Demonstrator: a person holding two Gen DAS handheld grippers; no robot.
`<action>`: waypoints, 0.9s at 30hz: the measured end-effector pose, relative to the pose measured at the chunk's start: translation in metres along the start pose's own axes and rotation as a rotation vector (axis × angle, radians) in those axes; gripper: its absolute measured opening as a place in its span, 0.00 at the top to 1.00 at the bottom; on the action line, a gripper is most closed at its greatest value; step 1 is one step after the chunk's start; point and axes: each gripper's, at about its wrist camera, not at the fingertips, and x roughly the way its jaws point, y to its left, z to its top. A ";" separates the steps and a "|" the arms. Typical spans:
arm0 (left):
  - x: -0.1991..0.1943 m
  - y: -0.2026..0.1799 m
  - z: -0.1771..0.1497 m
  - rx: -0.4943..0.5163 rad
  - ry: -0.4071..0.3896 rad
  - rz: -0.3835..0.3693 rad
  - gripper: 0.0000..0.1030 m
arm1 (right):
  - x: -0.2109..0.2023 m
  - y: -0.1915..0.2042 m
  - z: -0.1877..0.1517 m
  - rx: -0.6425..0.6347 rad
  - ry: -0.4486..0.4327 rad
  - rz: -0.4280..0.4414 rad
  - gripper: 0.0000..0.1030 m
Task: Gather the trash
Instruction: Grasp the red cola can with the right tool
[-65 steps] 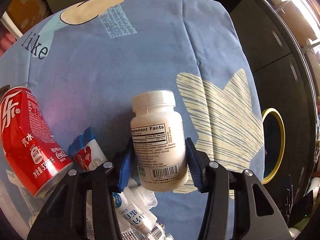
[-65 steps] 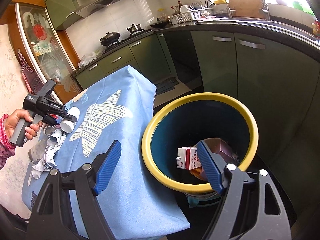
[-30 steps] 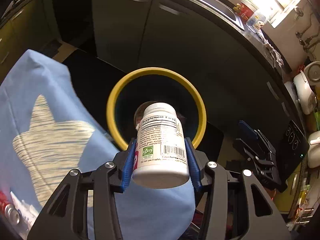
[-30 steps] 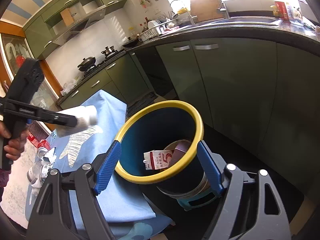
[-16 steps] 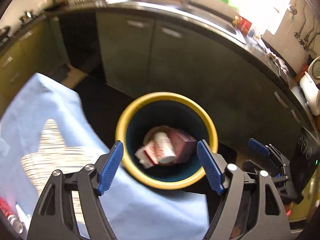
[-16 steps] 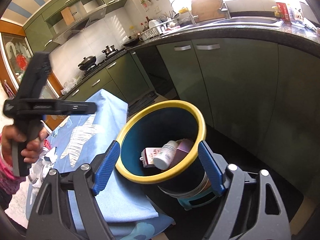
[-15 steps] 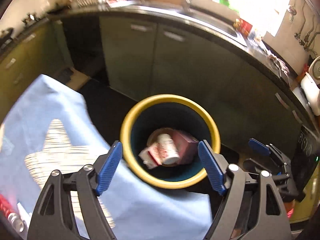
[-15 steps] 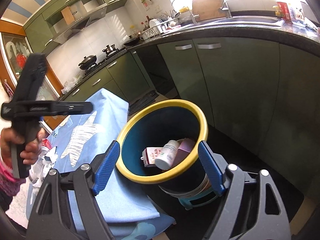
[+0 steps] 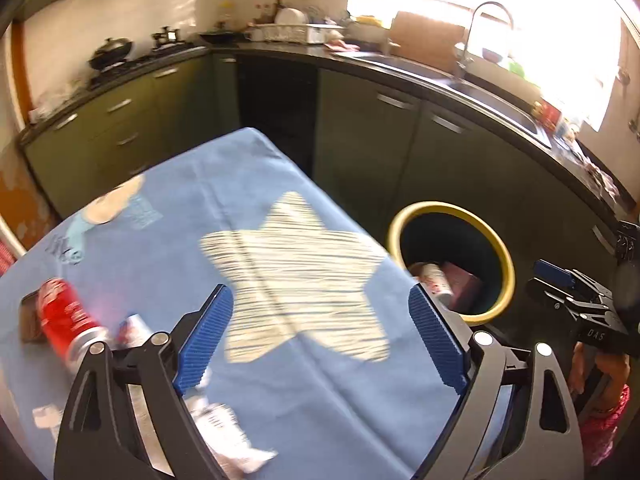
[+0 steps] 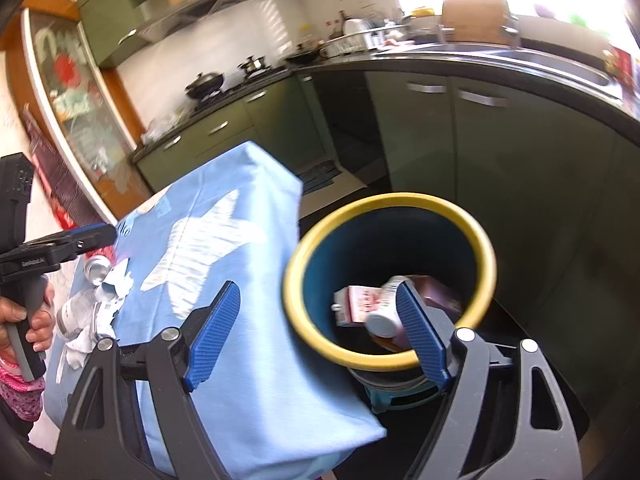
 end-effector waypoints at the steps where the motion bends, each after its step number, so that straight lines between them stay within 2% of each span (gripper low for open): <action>1: -0.009 0.015 -0.005 -0.019 -0.016 0.015 0.11 | 0.003 0.008 0.001 -0.015 0.007 0.003 0.26; 5: -0.048 0.079 -0.023 -0.120 -0.088 0.082 0.07 | 0.018 0.051 0.007 -0.094 0.040 0.024 0.26; 9: -0.090 0.150 -0.047 -0.231 -0.154 0.202 0.05 | 0.035 0.099 0.014 -0.181 0.066 0.063 0.26; 16: -0.124 0.264 -0.103 -0.426 -0.209 0.479 0.05 | 0.071 0.181 0.021 -0.330 0.127 0.152 0.26; 20: -0.115 0.305 -0.130 -0.536 -0.202 0.493 0.05 | 0.095 0.227 0.029 -0.412 0.186 0.212 0.26; 27: -0.092 0.323 -0.146 -0.614 -0.181 0.483 0.05 | 0.144 0.312 0.049 -0.533 0.323 0.314 0.26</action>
